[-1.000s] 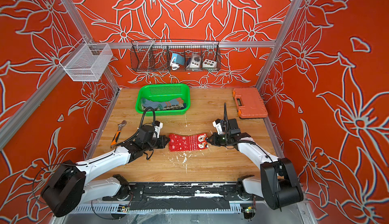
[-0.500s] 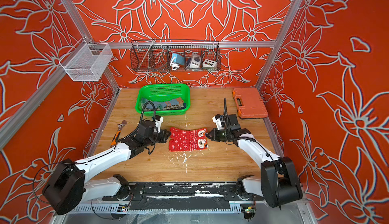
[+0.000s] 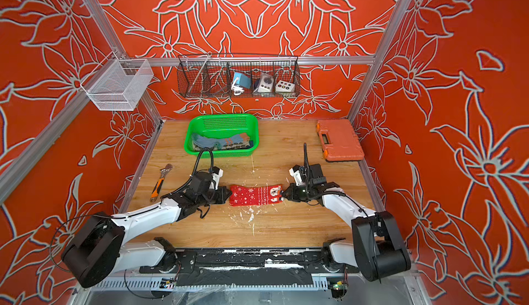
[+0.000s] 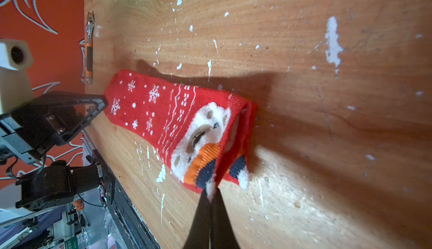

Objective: Place the socks together as a pair
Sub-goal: Place the sock in the sock, then pick up a pair of socks from the center of the board.

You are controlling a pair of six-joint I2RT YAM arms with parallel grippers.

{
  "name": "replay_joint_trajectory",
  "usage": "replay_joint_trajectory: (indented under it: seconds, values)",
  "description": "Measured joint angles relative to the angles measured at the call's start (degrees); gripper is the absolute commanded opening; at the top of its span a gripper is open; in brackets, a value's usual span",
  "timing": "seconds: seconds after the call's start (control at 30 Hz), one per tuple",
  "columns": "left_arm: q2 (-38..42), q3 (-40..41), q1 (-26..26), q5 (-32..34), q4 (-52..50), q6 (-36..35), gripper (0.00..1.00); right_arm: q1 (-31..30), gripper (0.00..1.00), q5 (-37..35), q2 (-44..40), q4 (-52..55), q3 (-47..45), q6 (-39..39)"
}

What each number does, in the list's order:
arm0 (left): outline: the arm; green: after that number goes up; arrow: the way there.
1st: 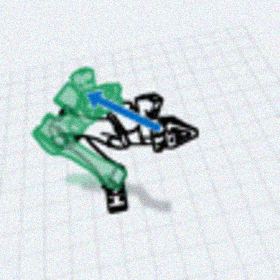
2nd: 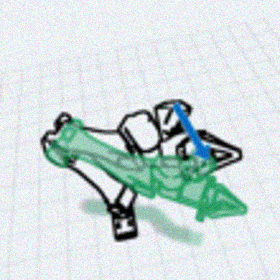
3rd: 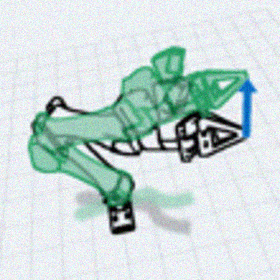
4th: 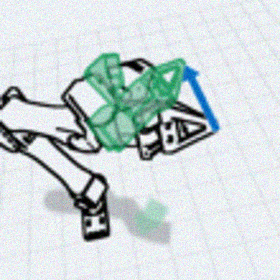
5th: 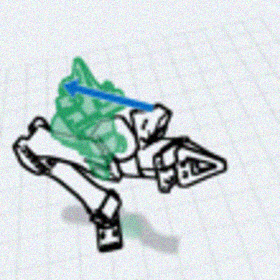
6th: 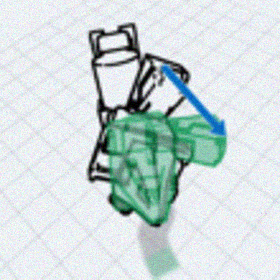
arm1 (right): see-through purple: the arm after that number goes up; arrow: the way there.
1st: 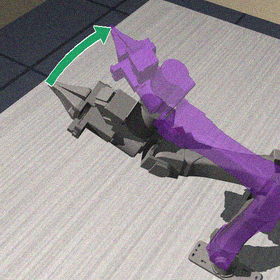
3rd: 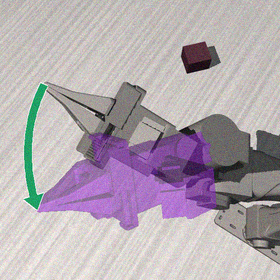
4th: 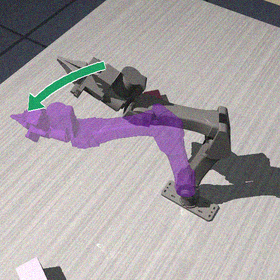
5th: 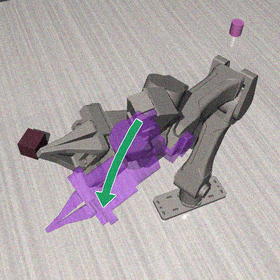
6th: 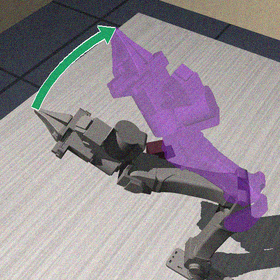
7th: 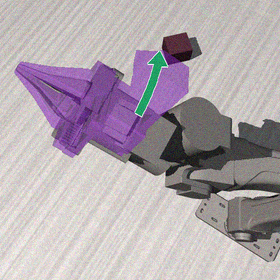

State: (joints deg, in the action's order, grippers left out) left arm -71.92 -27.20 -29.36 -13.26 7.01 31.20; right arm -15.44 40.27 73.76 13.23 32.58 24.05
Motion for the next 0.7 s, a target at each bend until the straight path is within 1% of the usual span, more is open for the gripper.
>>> replay_joint_trajectory:
  seconds: [0.07,0.13,0.2,0.3,0.37,0.47,0.57,0.7]
  values:
    - [0.2,0.0,0.0,0.0,-0.1,0.3,0.35,0.0,0.29,-0.4,0.0,0.0,-0.1,-0.2]
    - [0.7,0.0,0.0,0.4,-0.5,0.1,0.38,0.0,0.38,-1.2,0.0,0.1,-0.2,-0.4]
    - [1.4,0.0,0.0,1.2,-0.9,0.0,0.40,0.0,0.50,-2.4,-0.4,0.4,-0.2,-0.7]
    - [1.2,0.0,0.0,2.0,-1.0,-0.1,0.41,0.0,0.60,-4.5,-1.8,1.2,-0.3,-0.7]
    - [0.0,0.0,0.0,1.8,-0.7,-0.1,0.42,0.0,0.63,-5.5,-2.5,1.5,-0.3,-0.6]
    - [-3.6,0.0,0.0,0.5,0.2,0.1,0.42,0.0,0.63,-6.0,-2.0,1.5,-0.3,-0.6]
    - [-7.0,0.0,-0.2,-1.0,1.0,0.4,0.42,0.0,0.59,-5.6,0.6,0.9,-0.3,-0.5]
    - [-8.7,0.0,-1.0,-2.5,2.2,0.5,0.40,-0.1,0.53,-4.7,4.9,-0.7,-0.3,-0.1]
